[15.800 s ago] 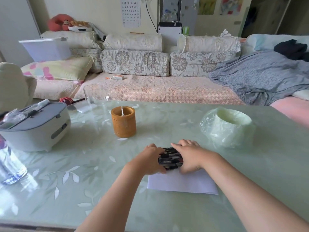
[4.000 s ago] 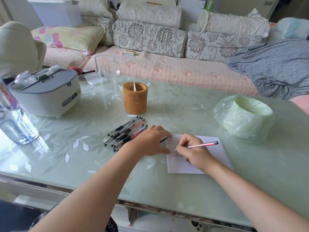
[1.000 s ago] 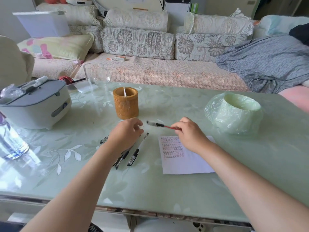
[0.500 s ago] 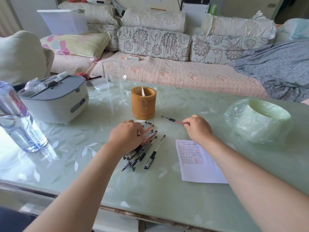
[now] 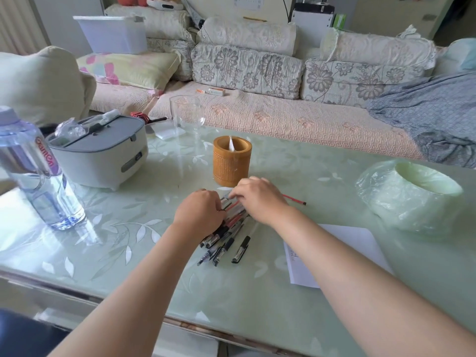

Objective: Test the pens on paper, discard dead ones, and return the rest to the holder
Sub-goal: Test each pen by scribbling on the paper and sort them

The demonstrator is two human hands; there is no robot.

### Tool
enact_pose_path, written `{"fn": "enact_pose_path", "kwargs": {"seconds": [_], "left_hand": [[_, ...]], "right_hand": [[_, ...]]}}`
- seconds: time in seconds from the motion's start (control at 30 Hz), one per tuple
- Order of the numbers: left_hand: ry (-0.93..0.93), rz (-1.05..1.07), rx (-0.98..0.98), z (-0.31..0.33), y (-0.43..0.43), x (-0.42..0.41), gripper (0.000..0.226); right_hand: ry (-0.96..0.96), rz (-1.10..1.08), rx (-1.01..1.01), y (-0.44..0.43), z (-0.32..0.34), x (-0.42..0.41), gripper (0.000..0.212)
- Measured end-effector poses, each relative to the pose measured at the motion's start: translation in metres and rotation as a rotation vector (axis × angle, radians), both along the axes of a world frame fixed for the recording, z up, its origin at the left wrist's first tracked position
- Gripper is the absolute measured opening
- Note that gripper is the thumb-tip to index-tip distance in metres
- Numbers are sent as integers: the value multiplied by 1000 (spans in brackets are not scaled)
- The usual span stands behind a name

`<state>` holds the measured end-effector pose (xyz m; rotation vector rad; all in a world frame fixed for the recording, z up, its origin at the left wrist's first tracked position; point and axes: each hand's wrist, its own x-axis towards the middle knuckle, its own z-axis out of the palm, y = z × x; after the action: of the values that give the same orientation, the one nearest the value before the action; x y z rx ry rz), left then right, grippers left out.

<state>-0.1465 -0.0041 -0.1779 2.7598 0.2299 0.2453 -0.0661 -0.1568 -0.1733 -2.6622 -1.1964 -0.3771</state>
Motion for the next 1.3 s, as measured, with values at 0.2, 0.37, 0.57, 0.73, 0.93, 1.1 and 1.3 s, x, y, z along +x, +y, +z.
{"fn": "enact_pose_path", "kwargs": {"seconds": [0.2,0.37,0.57,0.73,0.93,1.1,1.3], "left_hand": [[15,24,19,5,-2,-3,8],[7,28,111,8,-6,-3,11],[-23,40,236,4,-7,-4,20],[7,35,154,7,-5,-6,20],[27,43,184,8,-5,-4,11],[-133,38,148,15,-5,-6,16],[-160,47,-107,20,-7,-13,13]], "right_hand": [[-69,32,-115,7,-6,-1,32],[-119,60,-165,7,-6,-1,23],[-51,79,-129,6,-10,1,9],[30,62,-95,5,-12,2,10],[103,74,-87,2,-7,1,15],[114,76,-1,0,-3,-3,14],[170,7,133,-12,13,-15,4]]}}
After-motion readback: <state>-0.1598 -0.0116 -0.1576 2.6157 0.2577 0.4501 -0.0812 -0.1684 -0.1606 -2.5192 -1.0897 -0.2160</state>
